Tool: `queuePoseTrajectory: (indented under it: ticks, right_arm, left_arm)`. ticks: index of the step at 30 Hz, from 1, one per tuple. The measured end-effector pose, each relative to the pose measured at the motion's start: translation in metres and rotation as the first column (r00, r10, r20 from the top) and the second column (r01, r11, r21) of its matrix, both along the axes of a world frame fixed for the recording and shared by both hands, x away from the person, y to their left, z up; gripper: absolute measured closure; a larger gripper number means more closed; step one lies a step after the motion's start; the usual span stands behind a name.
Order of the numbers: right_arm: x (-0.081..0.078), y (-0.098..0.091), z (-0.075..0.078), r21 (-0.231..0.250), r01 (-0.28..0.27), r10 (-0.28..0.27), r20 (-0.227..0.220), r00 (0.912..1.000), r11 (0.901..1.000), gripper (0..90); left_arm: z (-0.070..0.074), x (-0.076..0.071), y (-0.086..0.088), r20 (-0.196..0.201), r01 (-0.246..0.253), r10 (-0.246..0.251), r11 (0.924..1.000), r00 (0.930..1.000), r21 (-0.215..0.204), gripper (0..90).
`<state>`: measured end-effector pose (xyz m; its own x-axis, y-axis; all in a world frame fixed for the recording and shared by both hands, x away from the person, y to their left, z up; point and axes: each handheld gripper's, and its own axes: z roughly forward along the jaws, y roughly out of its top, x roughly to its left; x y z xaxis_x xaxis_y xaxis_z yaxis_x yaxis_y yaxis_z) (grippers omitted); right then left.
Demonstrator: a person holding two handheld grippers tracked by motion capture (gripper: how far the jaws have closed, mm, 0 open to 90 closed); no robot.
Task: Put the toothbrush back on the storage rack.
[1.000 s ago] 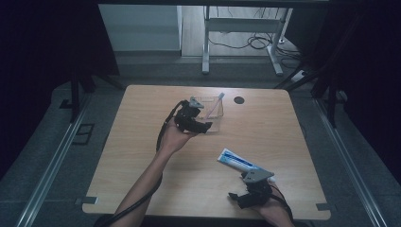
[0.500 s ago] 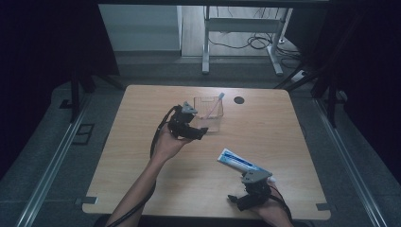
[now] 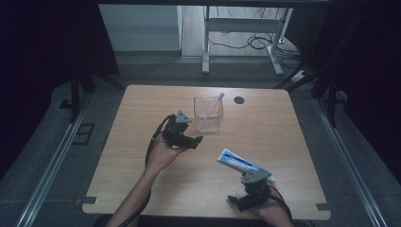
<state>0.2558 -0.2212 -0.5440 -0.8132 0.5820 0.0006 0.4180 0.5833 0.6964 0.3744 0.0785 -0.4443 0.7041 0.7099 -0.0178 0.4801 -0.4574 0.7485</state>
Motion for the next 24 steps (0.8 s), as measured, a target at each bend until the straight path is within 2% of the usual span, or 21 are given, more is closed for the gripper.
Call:
queuePoseTrajectory:
  ticks: [3,15,19,24]
  right_arm:
    - [0.000,0.000,0.000,0.000,0.000,0.000,0.000,1.0000,1.0000,0.0]
    - [0.000,0.000,0.000,0.002,0.001,-0.001,-0.001,1.0000,1.0000,0.0]
    - [0.000,0.000,0.000,0.001,0.001,-0.001,0.000,1.0000,1.0000,0.0]
    - [0.000,0.000,0.000,0.003,0.005,-0.005,-0.001,1.0000,1.0000,0.0]
  left_arm:
    - [-0.004,-0.004,0.003,0.004,0.001,-0.001,0.9999,1.0000,0.012,14.2]
    - [-0.024,-0.023,0.015,-0.017,-0.011,0.011,0.9999,0.9998,-0.008,14.3]
    - [-0.033,-0.028,0.019,-0.020,-0.009,0.010,0.9999,0.9997,0.006,14.3]
    - [-0.041,-0.036,0.024,-0.020,-0.017,0.016,0.9998,0.9997,-0.009,14.3]
